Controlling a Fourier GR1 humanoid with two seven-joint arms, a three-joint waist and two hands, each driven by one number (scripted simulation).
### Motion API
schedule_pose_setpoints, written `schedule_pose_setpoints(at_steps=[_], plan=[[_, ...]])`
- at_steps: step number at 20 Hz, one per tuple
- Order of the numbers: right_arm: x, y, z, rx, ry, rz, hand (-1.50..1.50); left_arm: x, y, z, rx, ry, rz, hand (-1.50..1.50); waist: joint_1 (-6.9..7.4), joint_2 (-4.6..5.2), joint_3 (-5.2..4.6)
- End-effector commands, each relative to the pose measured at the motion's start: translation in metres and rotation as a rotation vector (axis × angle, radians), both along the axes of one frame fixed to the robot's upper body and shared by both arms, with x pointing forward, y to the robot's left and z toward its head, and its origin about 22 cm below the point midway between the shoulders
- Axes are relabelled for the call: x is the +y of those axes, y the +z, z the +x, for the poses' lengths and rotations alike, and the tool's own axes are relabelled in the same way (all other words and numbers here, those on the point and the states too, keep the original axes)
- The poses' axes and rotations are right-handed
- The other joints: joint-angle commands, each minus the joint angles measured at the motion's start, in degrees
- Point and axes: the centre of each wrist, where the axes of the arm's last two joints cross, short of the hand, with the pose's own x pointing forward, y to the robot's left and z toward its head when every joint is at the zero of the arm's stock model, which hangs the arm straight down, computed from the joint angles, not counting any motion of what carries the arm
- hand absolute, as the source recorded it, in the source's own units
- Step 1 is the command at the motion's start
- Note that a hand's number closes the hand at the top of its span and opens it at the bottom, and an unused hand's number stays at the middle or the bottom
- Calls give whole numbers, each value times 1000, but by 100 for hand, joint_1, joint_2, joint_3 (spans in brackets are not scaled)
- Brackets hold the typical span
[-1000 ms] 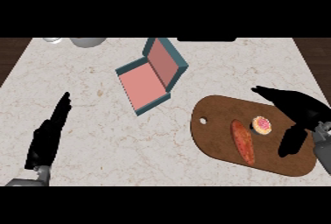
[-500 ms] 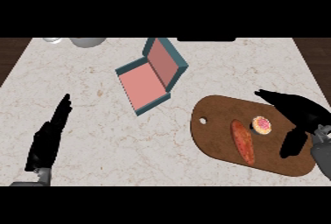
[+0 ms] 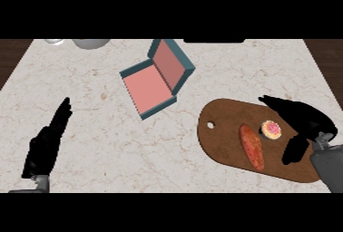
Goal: Pick the cupcake from the cutting board and place it in the cardboard box
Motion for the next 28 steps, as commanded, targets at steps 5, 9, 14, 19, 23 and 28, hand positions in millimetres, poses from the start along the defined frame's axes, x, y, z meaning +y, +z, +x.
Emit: schedule_pose_setpoints(at_steps=[5, 9, 14, 19, 23, 28], plan=[[-4, -4, -2, 9, -6, 1, -150, -10, 7, 9, 10, 8, -2, 0, -12, -2, 0], [3, -28, 11, 5, -2, 2, -150, -7, -1, 13, -10, 14, 9, 0, 6, 5, 1], [17, -45, 5, 39, 13, -47, -150, -8, -19, 7, 18, -15, -15, 0, 0, 8, 0], [-6, -39, 9, 59, -10, 36, 150, -14, -6, -3, -2, -8, -9, 0, 3, 3, 1], [-17, -28, 16, -124, 51, -59, 150, 12, -6, 3, -2, 5, -15, 0, 13, 11, 1], [10, -39, 20, -237, 65, -71, 150, -8, 7, 16, 6, 6, 1, 0, 23, 9, 3]])
